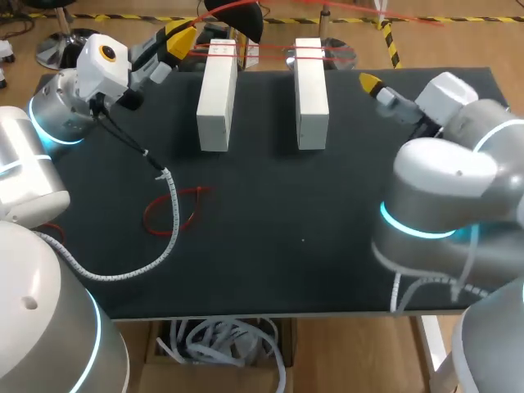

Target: Grab the tape and strap the tape.

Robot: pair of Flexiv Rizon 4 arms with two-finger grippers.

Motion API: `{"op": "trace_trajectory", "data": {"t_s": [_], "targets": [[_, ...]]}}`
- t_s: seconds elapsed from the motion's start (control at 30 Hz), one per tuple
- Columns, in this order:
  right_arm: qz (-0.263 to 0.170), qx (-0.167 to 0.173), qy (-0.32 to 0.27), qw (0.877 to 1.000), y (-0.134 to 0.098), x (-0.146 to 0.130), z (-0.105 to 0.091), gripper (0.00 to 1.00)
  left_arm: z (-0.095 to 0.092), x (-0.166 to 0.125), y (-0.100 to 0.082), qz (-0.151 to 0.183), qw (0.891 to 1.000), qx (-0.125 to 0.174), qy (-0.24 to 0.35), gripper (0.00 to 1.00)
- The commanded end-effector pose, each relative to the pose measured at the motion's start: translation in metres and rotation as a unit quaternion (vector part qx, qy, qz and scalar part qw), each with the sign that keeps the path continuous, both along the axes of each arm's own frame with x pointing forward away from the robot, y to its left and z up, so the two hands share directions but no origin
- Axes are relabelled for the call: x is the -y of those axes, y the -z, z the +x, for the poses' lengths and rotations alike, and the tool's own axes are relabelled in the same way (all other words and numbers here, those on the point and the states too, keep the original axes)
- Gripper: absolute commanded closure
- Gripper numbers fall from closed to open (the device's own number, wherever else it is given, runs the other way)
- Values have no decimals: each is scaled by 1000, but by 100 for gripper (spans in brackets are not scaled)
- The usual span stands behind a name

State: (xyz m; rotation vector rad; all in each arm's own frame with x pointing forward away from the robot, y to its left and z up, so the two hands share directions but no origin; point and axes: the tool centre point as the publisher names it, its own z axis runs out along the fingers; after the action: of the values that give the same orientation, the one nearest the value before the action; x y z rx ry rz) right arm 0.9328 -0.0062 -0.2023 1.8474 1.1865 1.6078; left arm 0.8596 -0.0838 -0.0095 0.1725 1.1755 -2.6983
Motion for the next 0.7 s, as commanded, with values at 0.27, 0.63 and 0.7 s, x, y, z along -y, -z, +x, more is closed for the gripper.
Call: {"op": "trace_trajectory", "data": {"t_s": [0.27,0.63,0.7], "targets": [[22,99,139,985,2,-47,-30,0,-1,0,1,-1,1000,0,-1,100],[159,136,187,960,-7,-62,-47,0,-1,0,1,-1,1000,0,-1,100],[186,136,192,954,-10,-63,-50,0,-1,0,1,-1,1000,0,-1,100]]}}
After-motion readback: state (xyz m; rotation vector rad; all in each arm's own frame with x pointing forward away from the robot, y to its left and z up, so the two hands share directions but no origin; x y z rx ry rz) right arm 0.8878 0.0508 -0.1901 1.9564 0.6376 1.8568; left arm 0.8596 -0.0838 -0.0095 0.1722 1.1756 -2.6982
